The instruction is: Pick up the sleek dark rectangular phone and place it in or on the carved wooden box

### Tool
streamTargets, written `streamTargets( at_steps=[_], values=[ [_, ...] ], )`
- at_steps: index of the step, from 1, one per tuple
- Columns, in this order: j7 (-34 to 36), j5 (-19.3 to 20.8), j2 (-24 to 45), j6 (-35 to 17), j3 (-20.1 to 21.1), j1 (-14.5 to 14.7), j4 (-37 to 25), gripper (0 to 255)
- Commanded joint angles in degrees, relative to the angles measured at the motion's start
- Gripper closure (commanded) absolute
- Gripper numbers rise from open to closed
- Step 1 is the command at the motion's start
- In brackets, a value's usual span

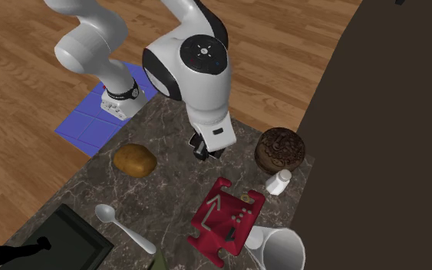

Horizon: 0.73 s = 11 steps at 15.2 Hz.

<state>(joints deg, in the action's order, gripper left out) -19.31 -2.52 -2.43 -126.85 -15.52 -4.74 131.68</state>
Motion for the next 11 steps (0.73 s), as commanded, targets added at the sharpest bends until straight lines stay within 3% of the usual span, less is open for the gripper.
streamTargets(
  at_steps=[1, 11],
  values=[
    [0.3, 0.4, -1.0, 1.6, 0.0, 0.0, -0.7, 255],
    [1.5, 1.6, -4.6, 9.4, 0.3, 0.0, -4.9, 255]
  ],
)
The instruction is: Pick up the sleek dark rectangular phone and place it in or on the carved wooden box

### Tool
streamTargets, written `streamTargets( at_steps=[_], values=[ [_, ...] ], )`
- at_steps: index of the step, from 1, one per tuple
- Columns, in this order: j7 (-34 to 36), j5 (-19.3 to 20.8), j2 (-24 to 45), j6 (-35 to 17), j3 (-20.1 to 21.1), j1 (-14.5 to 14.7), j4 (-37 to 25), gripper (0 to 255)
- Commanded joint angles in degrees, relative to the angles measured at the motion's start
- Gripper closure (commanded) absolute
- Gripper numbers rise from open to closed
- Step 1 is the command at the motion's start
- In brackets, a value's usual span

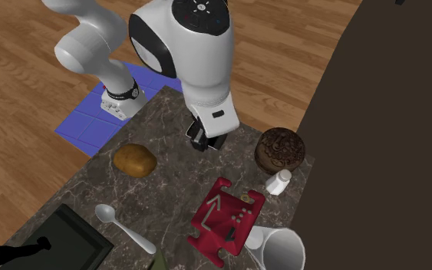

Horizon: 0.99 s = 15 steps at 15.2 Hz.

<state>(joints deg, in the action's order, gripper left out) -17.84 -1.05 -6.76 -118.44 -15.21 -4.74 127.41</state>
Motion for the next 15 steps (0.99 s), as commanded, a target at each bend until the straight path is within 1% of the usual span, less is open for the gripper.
streamTargets(
  at_steps=[1, 15],
  values=[
    [0.1, 0.2, -0.6, 1.7, 0.0, 0.0, -1.2, 255],
    [1.0, 0.9, -3.3, 12.3, 0.4, 0.0, -9.1, 255]
  ],
)
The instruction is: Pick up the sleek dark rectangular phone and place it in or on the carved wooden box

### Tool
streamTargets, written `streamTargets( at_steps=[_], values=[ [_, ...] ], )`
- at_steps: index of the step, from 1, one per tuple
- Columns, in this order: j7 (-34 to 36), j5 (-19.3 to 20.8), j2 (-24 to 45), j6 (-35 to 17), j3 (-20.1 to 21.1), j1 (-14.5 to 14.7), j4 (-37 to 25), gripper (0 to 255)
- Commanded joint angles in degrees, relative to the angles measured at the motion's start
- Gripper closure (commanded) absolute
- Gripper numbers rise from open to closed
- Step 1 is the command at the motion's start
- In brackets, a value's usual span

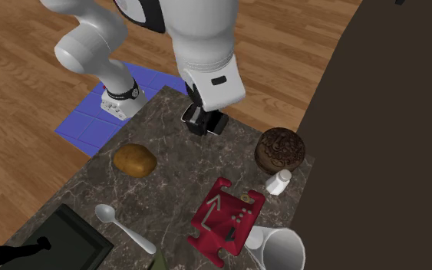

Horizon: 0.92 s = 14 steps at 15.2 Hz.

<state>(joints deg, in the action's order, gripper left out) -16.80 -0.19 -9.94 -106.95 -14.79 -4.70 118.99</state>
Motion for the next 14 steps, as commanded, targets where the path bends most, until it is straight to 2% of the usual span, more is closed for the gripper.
streamTargets(
  at_steps=[1, 8, 14],
  values=[
    [0.4, -0.6, 1.9, 1.0, 0.2, 0.4, -2.8, 255],
    [2.6, -4.2, 16.4, 4.0, 1.8, 2.1, -20.1, 255],
    [4.8, -6.9, 30.6, 9.8, 3.0, 2.3, -39.9, 255]
  ],
)
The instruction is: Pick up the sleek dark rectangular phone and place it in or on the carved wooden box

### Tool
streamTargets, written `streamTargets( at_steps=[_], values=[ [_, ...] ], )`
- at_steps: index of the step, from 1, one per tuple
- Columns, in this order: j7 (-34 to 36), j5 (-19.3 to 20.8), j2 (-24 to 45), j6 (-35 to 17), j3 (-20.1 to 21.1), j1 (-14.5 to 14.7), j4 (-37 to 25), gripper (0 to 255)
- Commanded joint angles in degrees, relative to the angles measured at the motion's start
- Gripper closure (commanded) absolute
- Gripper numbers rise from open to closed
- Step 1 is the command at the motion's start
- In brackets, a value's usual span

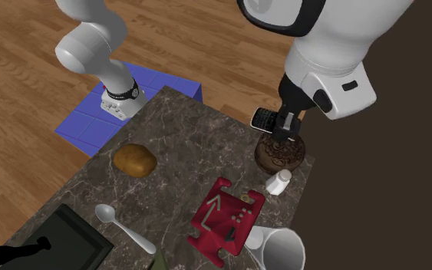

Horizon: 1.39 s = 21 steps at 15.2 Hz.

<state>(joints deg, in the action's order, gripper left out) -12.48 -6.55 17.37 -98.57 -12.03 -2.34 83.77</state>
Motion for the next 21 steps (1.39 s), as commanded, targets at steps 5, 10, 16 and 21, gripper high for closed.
streamTargets(
  at_steps=[5, 10, 16, 21],
  values=[
    [1.4, -1.5, 9.7, 3.2, 0.8, -0.3, -12.8, 255],
    [1.1, -1.5, 9.4, -0.8, 0.9, 0.0, -8.6, 255],
    [0.7, -1.7, 9.6, -5.2, 1.0, 0.2, -4.3, 255],
    [0.6, -1.7, 9.8, -6.2, 1.0, 0.2, -3.4, 255]
  ],
)
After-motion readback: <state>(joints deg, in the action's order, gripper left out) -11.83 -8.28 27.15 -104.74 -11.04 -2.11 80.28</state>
